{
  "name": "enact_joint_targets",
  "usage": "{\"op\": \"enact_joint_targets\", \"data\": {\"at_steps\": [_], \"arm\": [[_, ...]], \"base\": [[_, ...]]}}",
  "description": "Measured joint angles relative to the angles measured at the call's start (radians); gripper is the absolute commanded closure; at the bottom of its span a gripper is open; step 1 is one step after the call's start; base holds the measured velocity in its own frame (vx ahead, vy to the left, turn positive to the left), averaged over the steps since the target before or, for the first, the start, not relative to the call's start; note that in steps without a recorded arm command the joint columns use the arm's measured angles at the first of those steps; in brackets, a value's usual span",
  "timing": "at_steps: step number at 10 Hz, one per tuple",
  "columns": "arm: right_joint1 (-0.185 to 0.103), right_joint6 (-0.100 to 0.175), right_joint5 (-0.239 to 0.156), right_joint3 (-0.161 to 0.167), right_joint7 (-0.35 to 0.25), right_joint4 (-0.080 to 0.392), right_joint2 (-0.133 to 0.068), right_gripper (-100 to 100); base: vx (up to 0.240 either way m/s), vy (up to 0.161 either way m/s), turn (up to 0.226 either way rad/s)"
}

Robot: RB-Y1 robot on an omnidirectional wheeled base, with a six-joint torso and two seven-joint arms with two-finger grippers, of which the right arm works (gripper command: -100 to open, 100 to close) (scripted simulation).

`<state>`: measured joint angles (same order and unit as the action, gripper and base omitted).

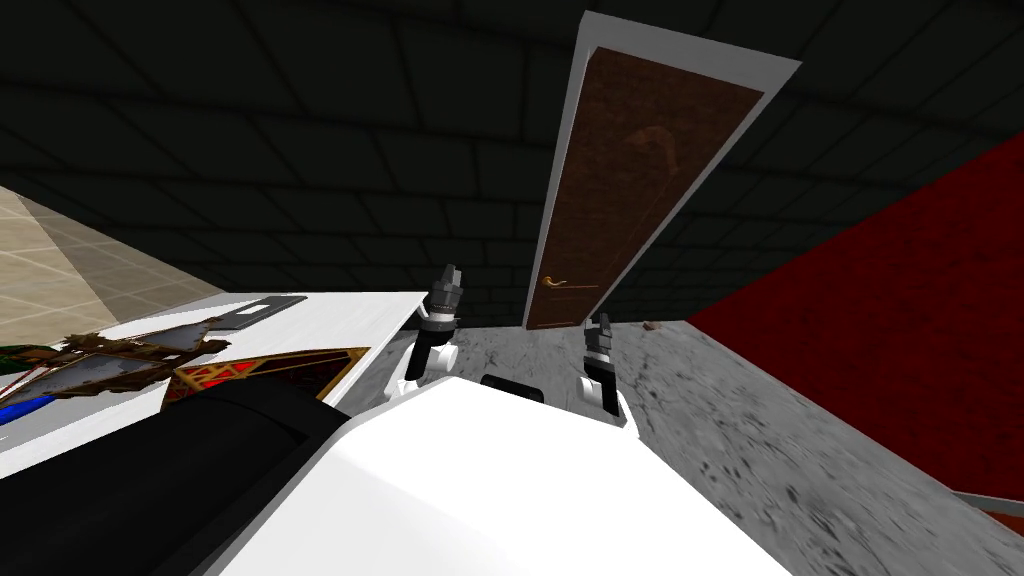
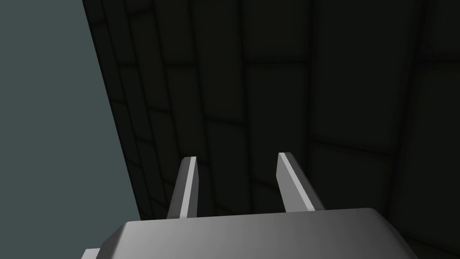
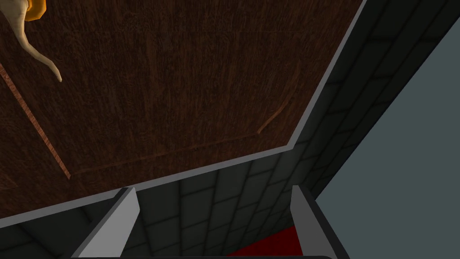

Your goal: Pull the door open

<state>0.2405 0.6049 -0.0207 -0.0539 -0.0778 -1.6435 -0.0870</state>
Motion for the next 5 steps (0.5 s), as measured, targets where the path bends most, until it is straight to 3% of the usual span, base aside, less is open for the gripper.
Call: {"op": "enact_joint_targets", "data": {"at_steps": [2,5], "arm": [[-0.036,0.014,-0.003,-0.006,-0.001,0.066,-0.013,-100],[-0.066,0.015,-0.005,-0.011,0.001,0.134,-0.023,-100]], "base": [[0.064,-0.036,0.119],[0.049,-0.030,0.091]]}}
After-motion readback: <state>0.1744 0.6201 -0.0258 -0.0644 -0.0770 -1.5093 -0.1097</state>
